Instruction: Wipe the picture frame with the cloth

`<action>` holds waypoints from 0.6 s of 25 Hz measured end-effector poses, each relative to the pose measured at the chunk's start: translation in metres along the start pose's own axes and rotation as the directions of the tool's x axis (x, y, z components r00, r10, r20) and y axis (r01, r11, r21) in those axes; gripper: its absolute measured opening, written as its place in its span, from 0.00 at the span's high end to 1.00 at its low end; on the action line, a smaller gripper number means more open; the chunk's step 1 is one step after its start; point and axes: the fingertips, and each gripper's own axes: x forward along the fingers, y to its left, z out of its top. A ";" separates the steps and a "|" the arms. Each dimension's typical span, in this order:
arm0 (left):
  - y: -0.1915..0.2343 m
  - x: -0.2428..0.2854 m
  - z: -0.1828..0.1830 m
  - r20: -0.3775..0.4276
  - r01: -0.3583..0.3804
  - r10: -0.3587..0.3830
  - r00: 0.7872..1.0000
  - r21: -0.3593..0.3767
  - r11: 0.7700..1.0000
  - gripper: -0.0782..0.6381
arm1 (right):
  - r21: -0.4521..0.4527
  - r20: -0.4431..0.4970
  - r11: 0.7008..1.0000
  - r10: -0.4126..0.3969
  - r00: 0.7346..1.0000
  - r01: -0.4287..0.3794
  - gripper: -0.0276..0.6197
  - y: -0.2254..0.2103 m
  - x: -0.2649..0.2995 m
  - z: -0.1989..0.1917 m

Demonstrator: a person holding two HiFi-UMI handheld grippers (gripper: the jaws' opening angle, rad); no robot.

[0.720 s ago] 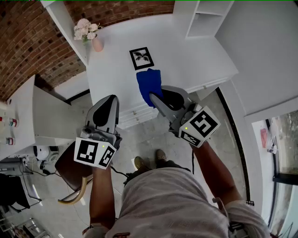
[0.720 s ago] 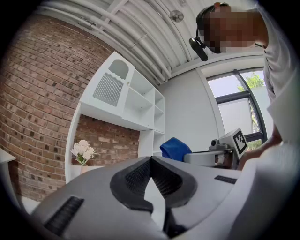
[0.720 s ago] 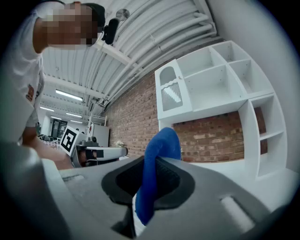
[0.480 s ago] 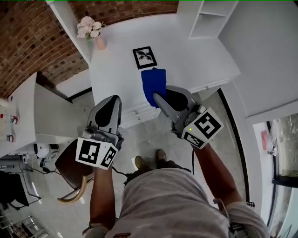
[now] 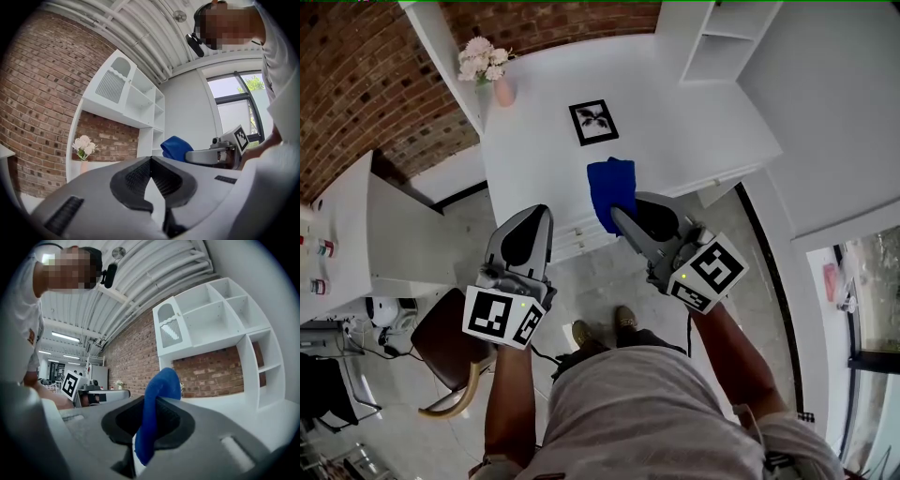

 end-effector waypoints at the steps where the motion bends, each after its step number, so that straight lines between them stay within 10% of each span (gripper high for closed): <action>1: 0.002 -0.002 0.000 0.001 0.003 -0.003 1.000 -0.002 1.000 0.89 | 0.000 0.000 1.000 -0.006 1.000 0.006 0.88 0.002 0.001 0.000; 15: 0.049 -0.010 0.016 0.046 0.032 -0.031 0.998 -0.012 0.999 0.89 | -0.049 -0.032 0.992 -0.114 0.993 0.112 0.88 0.006 0.021 0.007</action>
